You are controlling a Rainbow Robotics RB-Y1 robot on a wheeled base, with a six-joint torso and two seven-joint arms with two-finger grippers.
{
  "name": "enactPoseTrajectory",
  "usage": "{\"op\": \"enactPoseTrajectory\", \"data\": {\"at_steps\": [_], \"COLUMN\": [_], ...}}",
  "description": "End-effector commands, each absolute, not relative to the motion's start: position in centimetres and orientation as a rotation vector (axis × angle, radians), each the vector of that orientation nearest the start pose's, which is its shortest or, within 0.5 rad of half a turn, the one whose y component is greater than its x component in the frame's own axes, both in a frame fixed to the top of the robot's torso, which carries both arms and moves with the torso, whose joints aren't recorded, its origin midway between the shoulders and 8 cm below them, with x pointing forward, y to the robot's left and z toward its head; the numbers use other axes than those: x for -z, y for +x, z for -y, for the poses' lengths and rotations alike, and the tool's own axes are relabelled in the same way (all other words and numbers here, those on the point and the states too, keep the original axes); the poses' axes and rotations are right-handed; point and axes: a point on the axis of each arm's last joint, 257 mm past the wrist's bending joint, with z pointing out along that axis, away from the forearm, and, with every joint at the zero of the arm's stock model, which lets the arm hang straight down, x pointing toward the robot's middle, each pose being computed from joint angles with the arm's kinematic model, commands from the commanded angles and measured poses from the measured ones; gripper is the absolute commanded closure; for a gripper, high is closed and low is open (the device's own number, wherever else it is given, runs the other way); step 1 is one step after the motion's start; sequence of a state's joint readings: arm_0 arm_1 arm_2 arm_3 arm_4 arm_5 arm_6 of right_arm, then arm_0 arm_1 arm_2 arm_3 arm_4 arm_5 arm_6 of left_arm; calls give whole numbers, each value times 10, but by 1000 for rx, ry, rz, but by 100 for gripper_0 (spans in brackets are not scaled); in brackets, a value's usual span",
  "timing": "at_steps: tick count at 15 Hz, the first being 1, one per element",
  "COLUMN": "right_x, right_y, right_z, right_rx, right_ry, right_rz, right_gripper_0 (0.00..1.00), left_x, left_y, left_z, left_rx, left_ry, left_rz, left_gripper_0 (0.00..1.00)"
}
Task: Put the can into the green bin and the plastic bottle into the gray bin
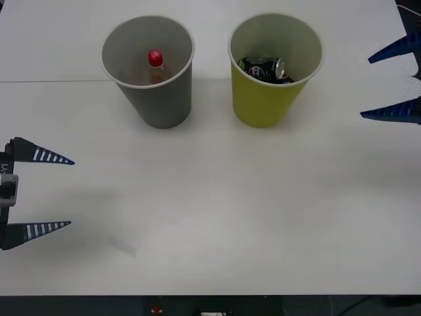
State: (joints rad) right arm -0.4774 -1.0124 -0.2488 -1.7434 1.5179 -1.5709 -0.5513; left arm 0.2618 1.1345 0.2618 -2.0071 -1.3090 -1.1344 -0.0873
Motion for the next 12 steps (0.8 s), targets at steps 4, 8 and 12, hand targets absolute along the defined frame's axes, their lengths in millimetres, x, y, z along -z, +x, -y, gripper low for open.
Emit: {"op": "enactPoseTrajectory", "data": {"at_steps": [4, 8, 12], "right_x": [73, 98, 119], "right_y": [404, 383, 365], "right_z": [296, 310, 325], "right_rx": [-217, -229, -232], "right_ry": [-1618, -1664, -1672], "right_rz": [-1621, -1592, -1629], "right_gripper_0": [0, 0, 0], "left_x": [167, 167, 167], "left_y": [341, 341, 341], "left_z": [-286, -286, -286], "left_rx": [118, 118, 118], "left_ry": [1762, 1762, 1762], "left_rz": [-1444, -1444, -1444], "left_gripper_0": [0, 0, 0]}}
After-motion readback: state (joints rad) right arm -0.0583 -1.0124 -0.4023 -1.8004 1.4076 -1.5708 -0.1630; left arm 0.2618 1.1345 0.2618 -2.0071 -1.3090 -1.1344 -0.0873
